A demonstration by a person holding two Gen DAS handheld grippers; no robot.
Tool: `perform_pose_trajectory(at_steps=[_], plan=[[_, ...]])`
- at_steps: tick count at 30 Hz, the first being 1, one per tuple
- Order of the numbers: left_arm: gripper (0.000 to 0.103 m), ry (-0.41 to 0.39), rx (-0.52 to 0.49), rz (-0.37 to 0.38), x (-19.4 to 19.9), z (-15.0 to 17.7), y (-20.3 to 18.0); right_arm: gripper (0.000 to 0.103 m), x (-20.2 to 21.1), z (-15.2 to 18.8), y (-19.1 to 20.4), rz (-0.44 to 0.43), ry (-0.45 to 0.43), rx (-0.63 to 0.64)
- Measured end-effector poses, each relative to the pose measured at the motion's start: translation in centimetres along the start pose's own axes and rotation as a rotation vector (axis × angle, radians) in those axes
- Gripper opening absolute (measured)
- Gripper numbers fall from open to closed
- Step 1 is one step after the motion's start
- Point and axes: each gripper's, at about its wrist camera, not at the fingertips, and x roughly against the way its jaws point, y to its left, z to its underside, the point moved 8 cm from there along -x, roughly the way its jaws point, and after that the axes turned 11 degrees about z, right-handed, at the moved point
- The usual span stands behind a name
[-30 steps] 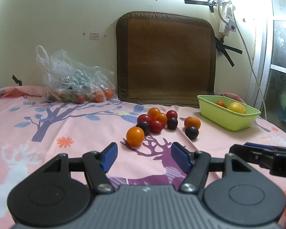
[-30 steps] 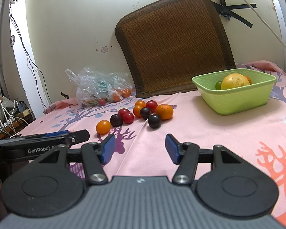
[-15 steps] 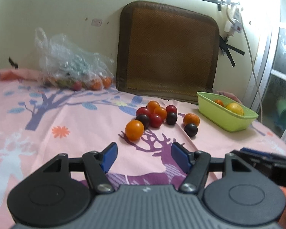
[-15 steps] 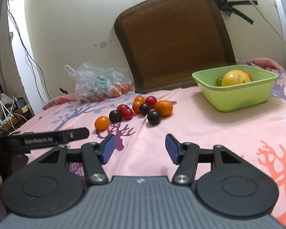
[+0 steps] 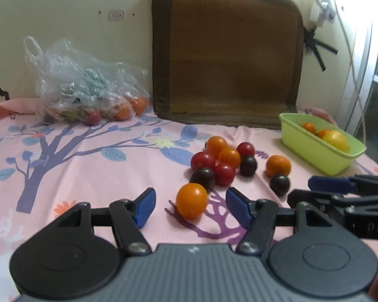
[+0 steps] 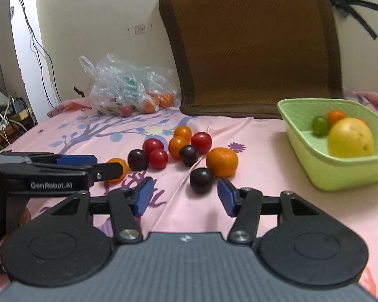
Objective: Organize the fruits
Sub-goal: 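Grasp a dark cherry tomato with the right gripper while the left grasps an orange one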
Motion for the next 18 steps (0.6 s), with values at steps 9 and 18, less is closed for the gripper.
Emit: perform_pose_trajectory(at_steps=[9,18], plan=[[0.041,0.051,0.035,-0.005,-1.2,0.2,0.8,0.032,-2.9,-0.1,-0.8,0.004,0.079,-0.007],[0.030,0.023,0.069,0.105,0.9,0.9,-2.0,0.028,0.7,0.4,-0.7,-0.001,-0.006,-0.015]])
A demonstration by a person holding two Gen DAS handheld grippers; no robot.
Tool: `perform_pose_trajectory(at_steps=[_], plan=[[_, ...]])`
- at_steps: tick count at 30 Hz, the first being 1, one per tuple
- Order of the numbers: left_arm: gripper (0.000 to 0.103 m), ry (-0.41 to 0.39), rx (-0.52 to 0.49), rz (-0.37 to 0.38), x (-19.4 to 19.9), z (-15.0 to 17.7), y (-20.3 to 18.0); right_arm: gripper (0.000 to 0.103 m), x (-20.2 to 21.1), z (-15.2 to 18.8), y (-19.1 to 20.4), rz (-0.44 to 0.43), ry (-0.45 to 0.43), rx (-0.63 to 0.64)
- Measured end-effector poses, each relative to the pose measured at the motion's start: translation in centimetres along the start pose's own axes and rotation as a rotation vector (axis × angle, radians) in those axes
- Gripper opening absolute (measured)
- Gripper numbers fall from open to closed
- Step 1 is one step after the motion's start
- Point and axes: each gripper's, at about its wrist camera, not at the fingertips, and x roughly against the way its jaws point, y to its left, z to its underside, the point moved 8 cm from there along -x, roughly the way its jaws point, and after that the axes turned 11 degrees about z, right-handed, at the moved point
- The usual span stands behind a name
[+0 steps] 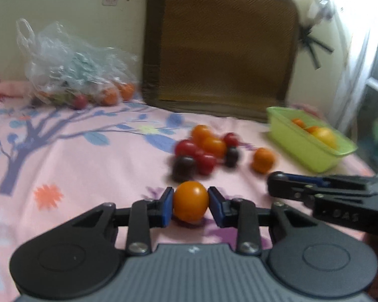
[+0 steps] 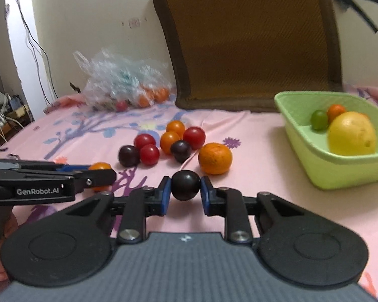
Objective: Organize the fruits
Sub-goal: 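Grasp a dark cherry tomato with the right gripper while the left grasps an orange one, then lower both cherry tomatoes into the green bowl and open both grippers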
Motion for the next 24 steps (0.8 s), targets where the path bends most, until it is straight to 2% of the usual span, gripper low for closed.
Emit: perform_pose_trajectory(at_steps=[3,7,9,11,13,16,19,20,21,23,24], plan=[[0.030,-0.018,-0.019,0.081,0.5,-0.6,-2.7,0.028,2.4,-0.5,-1.0,0.040,-0.100,0.012],[0.030,-0.035,-0.056,0.187,-0.5,-3.2,-7.0,0.028,4.5,-2.2,-4.7,0.144,-0.231,0.008],[0.030,-0.034,-0.059,0.248,-2.1,-5.1,-9.4,0.028,4.6,-2.9,-7.0,0.187,-0.252,-0.013],[0.030,-0.039,-0.071,0.274,-3.6,-6.3,-11.0,0.028,4.4,-3.3,-9.4,0.233,-0.266,-0.031],[0.030,-0.031,-0.093,0.292,-6.2,-7.6,-12.9,0.028,3.8,-3.6,-11.8,0.279,-0.269,-0.045],[0.030,0.016,-0.072,0.320,-9.9,-8.4,-14.7,0.028,3.2,-3.9,-14.8,0.325,-0.268,-0.093],[0.030,0.043,-0.064,0.313,-13.1,-8.7,-15.3,0.029,2.6,-3.8,-17.0,0.337,-0.254,-0.169],[0.031,0.052,-0.058,0.304,-14.3,-8.9,-15.5,0.030,2.2,-3.6,-17.5,0.339,-0.239,-0.188],[0.037,0.059,-0.054,0.299,-15.0,-8.9,-15.6,0.030,1.8,-3.4,-17.9,0.341,-0.219,-0.201],[0.047,0.068,-0.043,0.287,-15.8,-8.7,-15.4,0.037,1.4,-3.2,-18.3,0.326,-0.203,-0.223],[0.048,0.072,-0.036,0.272,-16.3,-8.6,-15.2,0.046,1.7,-3.2,-18.5,0.324,-0.212,-0.232]])
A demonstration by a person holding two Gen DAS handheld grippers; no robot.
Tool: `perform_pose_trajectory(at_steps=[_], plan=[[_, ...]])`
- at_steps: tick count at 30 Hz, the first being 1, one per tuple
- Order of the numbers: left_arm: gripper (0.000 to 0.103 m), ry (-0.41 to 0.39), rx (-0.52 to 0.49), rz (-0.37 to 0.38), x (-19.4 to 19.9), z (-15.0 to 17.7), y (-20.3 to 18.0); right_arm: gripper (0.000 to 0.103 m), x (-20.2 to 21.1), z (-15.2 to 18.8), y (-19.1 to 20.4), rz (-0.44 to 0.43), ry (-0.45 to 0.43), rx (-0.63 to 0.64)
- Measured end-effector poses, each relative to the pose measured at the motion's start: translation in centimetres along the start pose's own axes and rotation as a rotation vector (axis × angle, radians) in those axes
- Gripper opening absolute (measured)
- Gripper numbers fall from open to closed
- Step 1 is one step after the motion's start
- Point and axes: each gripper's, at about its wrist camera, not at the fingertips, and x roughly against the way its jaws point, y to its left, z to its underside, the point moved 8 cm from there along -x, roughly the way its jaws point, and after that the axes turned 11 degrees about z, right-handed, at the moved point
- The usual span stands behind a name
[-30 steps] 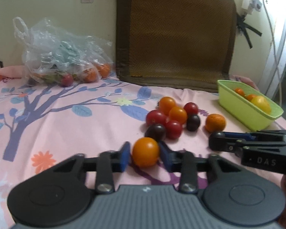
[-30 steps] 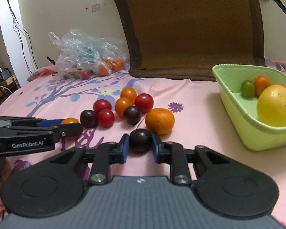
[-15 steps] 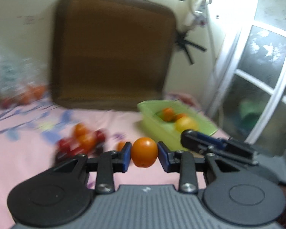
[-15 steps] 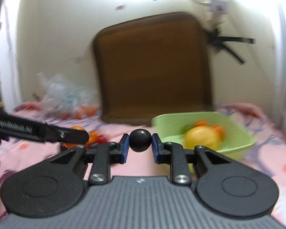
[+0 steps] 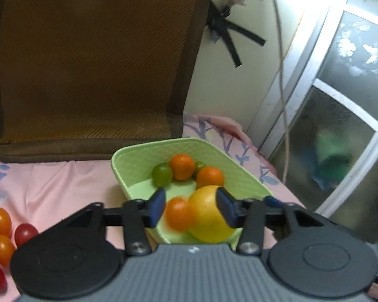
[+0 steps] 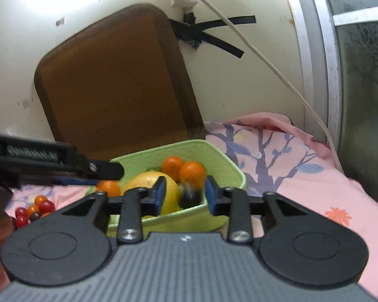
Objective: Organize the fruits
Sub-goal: 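Lower both cherry tomatoes into the green bowl and open both grippers, then withdraw both tools from the bowl toward the fruit pile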
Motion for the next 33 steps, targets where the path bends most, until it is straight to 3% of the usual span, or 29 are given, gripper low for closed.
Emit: perform_pose_trajectory(at_steps=[1,4,9,11,13,15,18,22,25,33], plan=[[0.048,-0.002,0.006,0.004,0.1,0.1,0.1,0.054,0.2,-0.2,-0.1,0.004,-0.015,-0.008],[0.048,-0.027,0.016,0.008,1.9,0.0,0.0,0.055,0.9,-0.4,-0.4,-0.007,-0.055,-0.021],[0.048,-0.146,0.023,-0.013,9.9,-0.2,2.0,0.054,2.8,-0.2,0.1,-0.025,-0.121,0.000],[0.048,-0.185,0.028,-0.057,13.3,0.3,3.9,0.054,3.9,-0.3,0.7,-0.044,-0.168,0.012],[0.048,-0.216,0.037,-0.148,17.5,1.5,6.9,0.054,4.7,-0.4,1.5,-0.058,-0.201,0.034],[0.048,-0.212,0.042,-0.230,19.9,2.7,9.2,0.054,5.1,-0.4,2.6,-0.089,-0.187,0.039],[0.048,-0.178,0.053,-0.308,22.1,4.9,12.2,0.053,5.6,0.0,5.8,-0.204,-0.105,0.054],[0.048,-0.119,0.030,-0.304,21.4,6.9,13.1,0.050,5.3,1.7,11.7,-0.298,0.004,0.168],[0.051,-0.062,-0.048,-0.307,19.1,7.6,12.3,0.051,4.1,3.2,14.7,-0.306,0.055,0.250],[0.048,0.002,-0.098,-0.340,16.0,8.2,13.0,0.052,0.9,4.8,17.1,-0.266,0.157,0.296]])
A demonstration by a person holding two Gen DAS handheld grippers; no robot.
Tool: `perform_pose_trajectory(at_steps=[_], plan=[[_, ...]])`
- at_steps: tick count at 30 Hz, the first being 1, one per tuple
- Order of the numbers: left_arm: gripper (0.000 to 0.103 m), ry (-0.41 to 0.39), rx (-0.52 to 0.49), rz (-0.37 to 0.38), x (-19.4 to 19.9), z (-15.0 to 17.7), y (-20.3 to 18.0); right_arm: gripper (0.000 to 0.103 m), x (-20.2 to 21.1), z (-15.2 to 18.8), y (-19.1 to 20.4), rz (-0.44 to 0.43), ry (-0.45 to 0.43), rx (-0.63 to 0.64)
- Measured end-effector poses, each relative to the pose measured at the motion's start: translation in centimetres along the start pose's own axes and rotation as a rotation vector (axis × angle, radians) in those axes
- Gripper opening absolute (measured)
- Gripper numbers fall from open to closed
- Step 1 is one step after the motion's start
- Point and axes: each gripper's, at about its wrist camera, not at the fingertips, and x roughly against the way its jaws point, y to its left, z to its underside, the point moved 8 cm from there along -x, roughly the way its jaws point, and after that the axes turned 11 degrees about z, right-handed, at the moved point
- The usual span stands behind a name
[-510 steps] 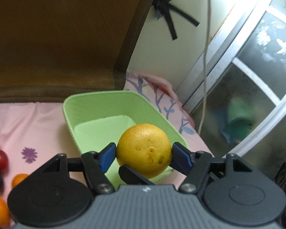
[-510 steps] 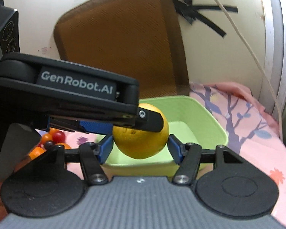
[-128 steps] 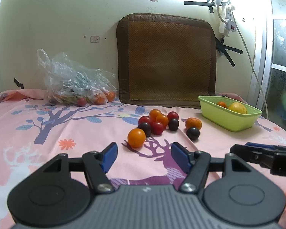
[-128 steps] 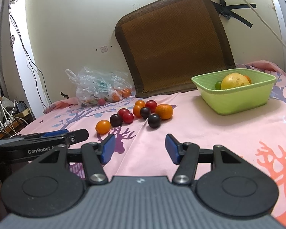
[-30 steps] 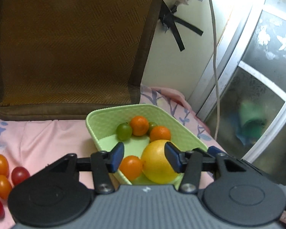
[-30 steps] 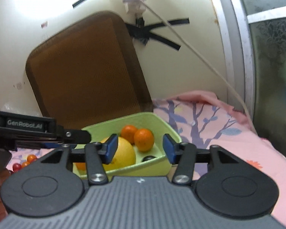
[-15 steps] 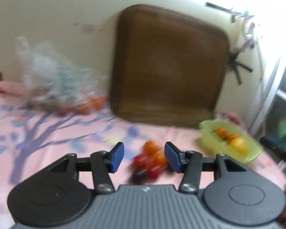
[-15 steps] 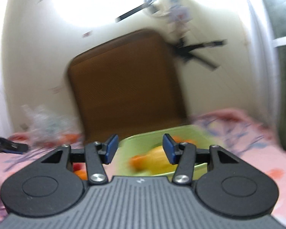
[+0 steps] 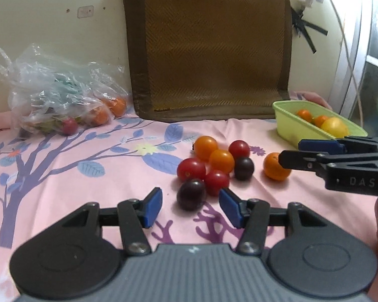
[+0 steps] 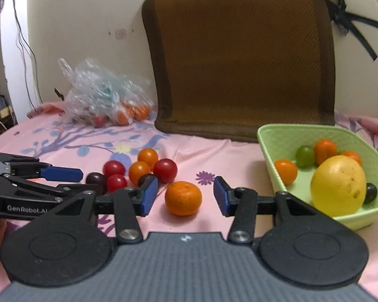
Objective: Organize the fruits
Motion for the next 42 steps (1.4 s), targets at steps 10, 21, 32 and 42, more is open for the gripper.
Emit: perform_pose_trajectory(at_steps=[10,21,32,42], plan=[[0.029,0.015,0.022,0.010,-0.3,0.3,0.2,0.037,-1.7,1.0,1.0,-0.021,0.056,0.055],[0.029,-0.035,0.021,0.182,3.7,1.9,-6.7,0.037,5.2,3.3,-2.4,-0.017,-0.017,-0.012],[0.029,0.023,-0.052,0.301,1.3,3.3,-14.5,0.038,9.1,7.0,-6.0,0.078,-0.004,0.008],[0.030,0.034,-0.059,0.242,0.4,4.1,-14.2,0.052,9.2,7.5,-6.3,0.066,-0.001,-0.030]])
